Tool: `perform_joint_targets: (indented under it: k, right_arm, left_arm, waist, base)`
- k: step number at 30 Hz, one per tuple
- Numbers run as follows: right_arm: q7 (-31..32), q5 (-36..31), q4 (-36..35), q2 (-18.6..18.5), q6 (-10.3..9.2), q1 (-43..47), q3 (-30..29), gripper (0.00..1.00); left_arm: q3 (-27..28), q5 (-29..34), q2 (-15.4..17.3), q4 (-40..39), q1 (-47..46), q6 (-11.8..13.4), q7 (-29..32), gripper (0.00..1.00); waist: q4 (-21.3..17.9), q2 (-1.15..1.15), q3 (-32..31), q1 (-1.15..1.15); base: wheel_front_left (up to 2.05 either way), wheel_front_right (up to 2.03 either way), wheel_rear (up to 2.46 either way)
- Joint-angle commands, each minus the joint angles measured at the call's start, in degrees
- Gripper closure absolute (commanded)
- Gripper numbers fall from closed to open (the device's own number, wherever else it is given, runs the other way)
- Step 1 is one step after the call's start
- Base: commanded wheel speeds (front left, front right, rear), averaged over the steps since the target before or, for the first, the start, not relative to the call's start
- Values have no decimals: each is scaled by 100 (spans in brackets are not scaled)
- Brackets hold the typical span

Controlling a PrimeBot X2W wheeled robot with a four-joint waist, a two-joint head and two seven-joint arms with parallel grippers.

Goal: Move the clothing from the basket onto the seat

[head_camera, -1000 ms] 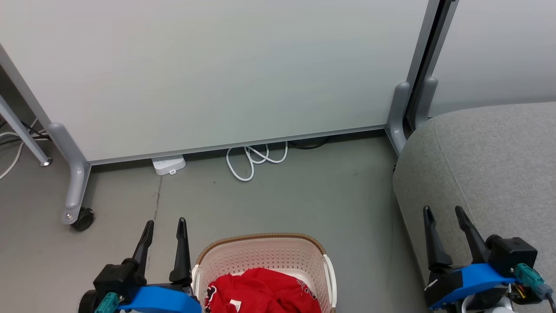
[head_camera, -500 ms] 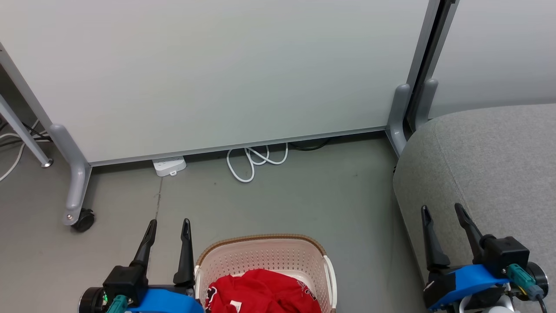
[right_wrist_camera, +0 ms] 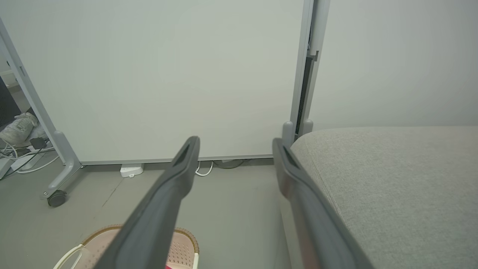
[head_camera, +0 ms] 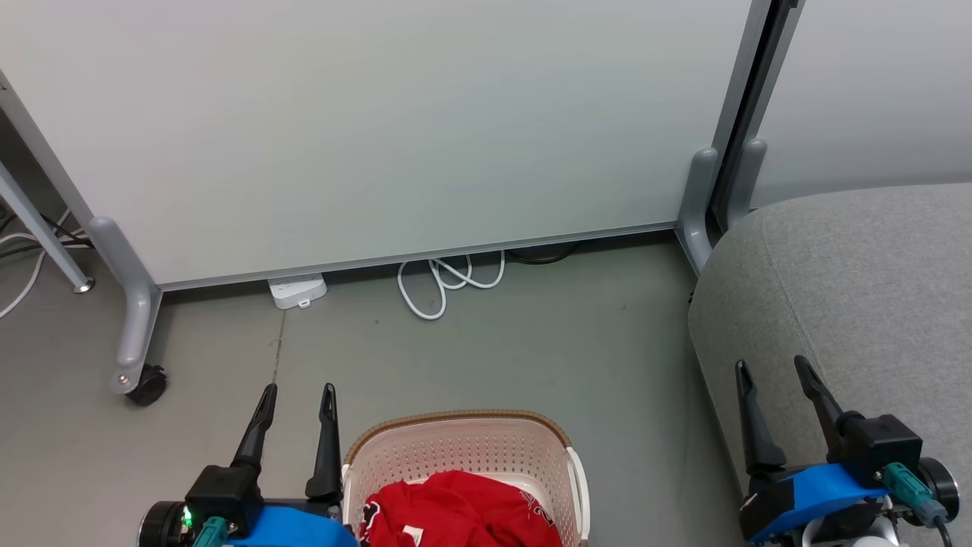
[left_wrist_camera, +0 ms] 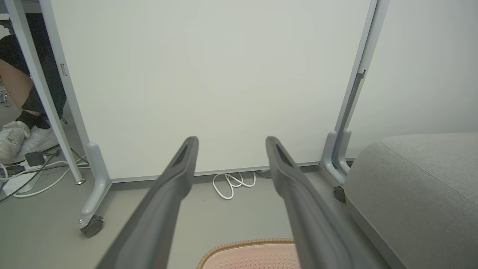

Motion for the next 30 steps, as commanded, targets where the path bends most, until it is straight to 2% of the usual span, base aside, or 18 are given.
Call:
perform_joint_targets:
  k: [1,6,12,20,30]
  right_arm:
    - [-36,4,-15,-28,-2,72,7,0]
    - [-43,37,-29,-27,-2,21,55,0]
    - [-93,78,-95,-26,-2,-238,195,0]
    - [-227,137,-148,-24,-2,-693,397,0]
    - [-474,329,-166,-19,-2,-1398,656,0]
  left_arm:
    - [13,10,31,5,-30,21,-20,0]
    - [6,32,31,43,42,-3,-20,0]
    - [-46,92,49,262,-125,-102,-19,0]
    - [-187,195,138,813,-534,-235,-8,0]
    - [-461,387,261,2038,-1545,-453,183,0]
  waist:
    - [0,0,5,0]
    - [-66,0,52,0]
    - [-256,0,424,0]
    - [-554,0,1234,0]
    - [-1094,0,2638,0]
  base:
    - [0,0,0]
    - [0,0,0]
    - [0,0,0]
    - [0,0,0]
    - [0,0,0]
